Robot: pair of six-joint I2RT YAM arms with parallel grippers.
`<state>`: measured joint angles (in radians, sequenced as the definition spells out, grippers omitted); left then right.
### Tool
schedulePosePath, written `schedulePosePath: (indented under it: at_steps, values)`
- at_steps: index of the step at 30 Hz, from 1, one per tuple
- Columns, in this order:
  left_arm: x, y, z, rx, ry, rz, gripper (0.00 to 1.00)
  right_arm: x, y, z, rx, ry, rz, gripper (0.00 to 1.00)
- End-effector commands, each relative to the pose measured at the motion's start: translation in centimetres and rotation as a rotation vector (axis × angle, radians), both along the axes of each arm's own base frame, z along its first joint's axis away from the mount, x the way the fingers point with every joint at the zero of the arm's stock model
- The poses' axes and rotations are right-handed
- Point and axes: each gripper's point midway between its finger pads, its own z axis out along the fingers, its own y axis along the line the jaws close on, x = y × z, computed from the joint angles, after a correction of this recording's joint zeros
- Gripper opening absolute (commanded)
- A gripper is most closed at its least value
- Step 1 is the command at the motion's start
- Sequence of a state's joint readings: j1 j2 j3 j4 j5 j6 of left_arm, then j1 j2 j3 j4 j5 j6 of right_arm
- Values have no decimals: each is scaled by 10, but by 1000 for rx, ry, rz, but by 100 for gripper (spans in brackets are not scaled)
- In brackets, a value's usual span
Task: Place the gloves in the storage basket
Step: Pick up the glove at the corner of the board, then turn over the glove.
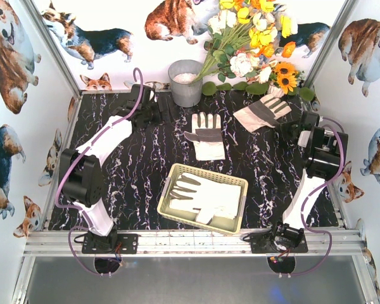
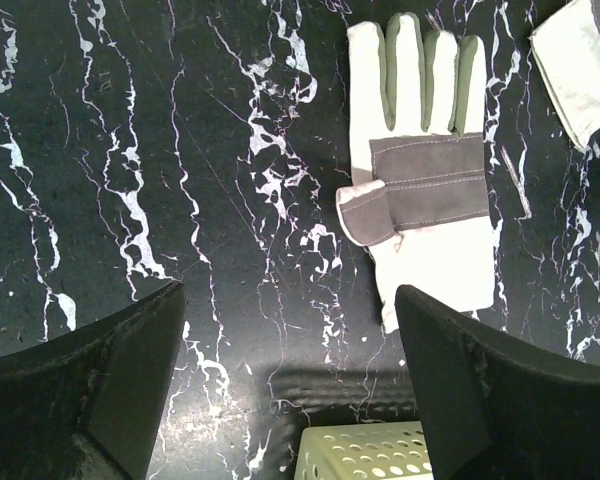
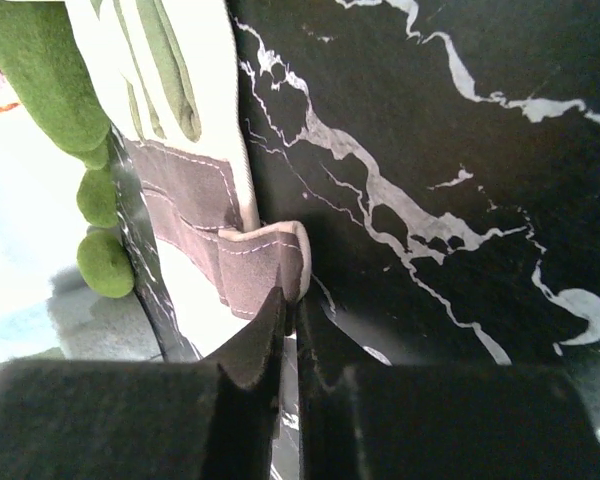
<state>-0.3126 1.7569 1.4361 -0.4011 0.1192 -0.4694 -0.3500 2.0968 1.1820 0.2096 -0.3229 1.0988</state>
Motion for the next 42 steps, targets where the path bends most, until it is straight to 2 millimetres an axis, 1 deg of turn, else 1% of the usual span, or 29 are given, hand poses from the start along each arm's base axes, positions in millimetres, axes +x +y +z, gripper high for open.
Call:
schedulePosePath:
  at_steps: [1,5,10,13,15,19,21,24,25,26,27,30,32,35,38,39,42]
  values:
    - [3,-1,20,4,-63,-50,78,4,-3,42,-95,-129,45,0]
    - [1,-9,27,-1,-91,-99,77,-13,7,57,-152,-144,142,0]
    - [-1,-22,38,-8,-125,-153,76,-40,19,83,-204,-160,216,0]
    - [-5,-33,44,-42,-150,-204,76,-55,29,99,-219,-178,255,0]
    - [-9,-42,49,-62,-171,-239,76,-65,41,110,-210,-213,298,0]
    - [-17,-63,58,-78,-207,-311,77,-85,70,131,-207,-254,400,0]
    - [-21,-77,61,-96,-224,-353,77,-96,85,139,-225,-259,440,0]
    - [-29,-112,64,-153,-239,-433,78,-108,105,149,-252,-262,489,0]
    - [-33,-123,60,-165,-229,-460,78,-111,108,152,-264,-264,499,0]
    - [-36,-135,64,-179,-239,-489,78,-115,112,153,-272,-258,512,0]
    - [-37,-148,62,-187,-236,-519,78,-119,115,153,-272,-250,522,0]
    - [-45,-185,67,-218,-260,-593,78,-127,126,158,-248,-267,548,0]
    - [-49,-209,72,-274,-270,-629,78,-133,132,163,-243,-276,562,0]
    - [-54,-239,77,-346,-285,-668,78,-141,141,172,-225,-283,576,0]
    - [-61,-264,72,-335,-286,-720,79,-147,147,182,-198,-291,563,0]
    - [-63,-272,75,-327,-296,-739,79,-148,149,186,-190,-289,554,0]
    - [-73,-289,64,-285,-293,-784,80,-152,150,196,-171,-276,525,0]
